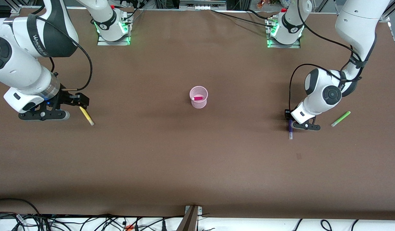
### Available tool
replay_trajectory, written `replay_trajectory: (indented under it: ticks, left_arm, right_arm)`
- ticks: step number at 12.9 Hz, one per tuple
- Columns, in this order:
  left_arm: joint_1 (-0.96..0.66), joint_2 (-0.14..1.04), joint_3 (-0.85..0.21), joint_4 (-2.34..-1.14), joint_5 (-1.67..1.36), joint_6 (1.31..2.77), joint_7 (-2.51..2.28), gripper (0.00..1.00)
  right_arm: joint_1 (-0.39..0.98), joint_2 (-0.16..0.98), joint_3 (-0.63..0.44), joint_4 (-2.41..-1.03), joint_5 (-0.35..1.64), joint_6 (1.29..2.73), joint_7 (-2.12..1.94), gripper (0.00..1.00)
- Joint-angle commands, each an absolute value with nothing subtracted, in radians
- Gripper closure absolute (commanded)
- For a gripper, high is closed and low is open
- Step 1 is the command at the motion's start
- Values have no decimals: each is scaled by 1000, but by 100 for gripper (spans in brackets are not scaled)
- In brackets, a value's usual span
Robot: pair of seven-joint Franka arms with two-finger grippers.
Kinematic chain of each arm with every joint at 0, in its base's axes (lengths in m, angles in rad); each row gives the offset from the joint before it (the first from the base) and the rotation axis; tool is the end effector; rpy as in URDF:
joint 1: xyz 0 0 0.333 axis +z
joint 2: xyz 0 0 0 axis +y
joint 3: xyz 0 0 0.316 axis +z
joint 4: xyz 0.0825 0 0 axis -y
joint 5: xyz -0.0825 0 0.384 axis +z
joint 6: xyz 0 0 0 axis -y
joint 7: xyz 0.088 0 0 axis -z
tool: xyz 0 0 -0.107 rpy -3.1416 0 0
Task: Organize pens into pink holder with both arms
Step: 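Grasp the purple marker with the left gripper and lift it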
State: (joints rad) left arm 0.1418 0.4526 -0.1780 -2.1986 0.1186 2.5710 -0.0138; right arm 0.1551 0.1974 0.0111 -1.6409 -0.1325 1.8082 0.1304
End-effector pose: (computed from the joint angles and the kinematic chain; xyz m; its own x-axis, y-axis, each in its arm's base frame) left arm 0.5457 -0.0246 0.1715 0.9915 -0.1099 -0.0691 -0.1088 -0.9939 0.0197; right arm 0.6133 0.0912 0.4958 0.9976 0.0677 -0.0154 0.0691 -0.9893 0.1284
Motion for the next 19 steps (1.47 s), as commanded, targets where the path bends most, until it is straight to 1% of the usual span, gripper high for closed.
replay_trajectory:
  ticks: [1,2,3,4,6,8,10,12,13,15,17,19]
  left_arm:
    - [143,454,-186,-2194,143,2551,-12,100]
    - [143,453,-187,-2189,141,2533,-21,100]
    - [141,449,-192,-2169,138,2478,-23,100]
    - [141,448,-202,-2130,123,2401,-25,100]
    - [141,448,-212,-2016,45,2193,-31,100]
    - [132,454,-216,-1913,-30,2021,-38,100]
    - [101,457,-218,-1856,-63,1916,-125,100]
    - [74,465,-216,-1786,-197,1797,-199,100]
    - [71,480,-216,-1743,-283,1749,-243,100]
    - [72,514,-216,-1698,-438,1671,-322,100]
    - [87,541,-215,-1694,-625,1609,-398,100]
    - [87,548,-215,-1690,-727,1572,-496,100]
  right_arm:
    - [140,193,26,-1634,-141,1787,135,0]
    - [140,192,26,-1634,-141,1787,135,0]
    - [140,192,26,-1634,-141,1787,135,0]
    - [140,192,28,-1634,-141,1787,135,0]
    - [140,192,26,-1634,-141,1787,135,0]
    - [140,192,28,-1635,-141,1786,135,0]
    - [140,192,28,-1634,-141,1776,137,0]
    - [140,192,28,-1634,-141,1776,137,0]
    - [140,190,28,-1634,-141,1776,137,0]
    - [140,190,28,-1634,-141,1769,137,0]
    - [140,189,28,-1634,-141,1769,137,0]
    - [140,189,28,-1635,-141,1764,137,0]
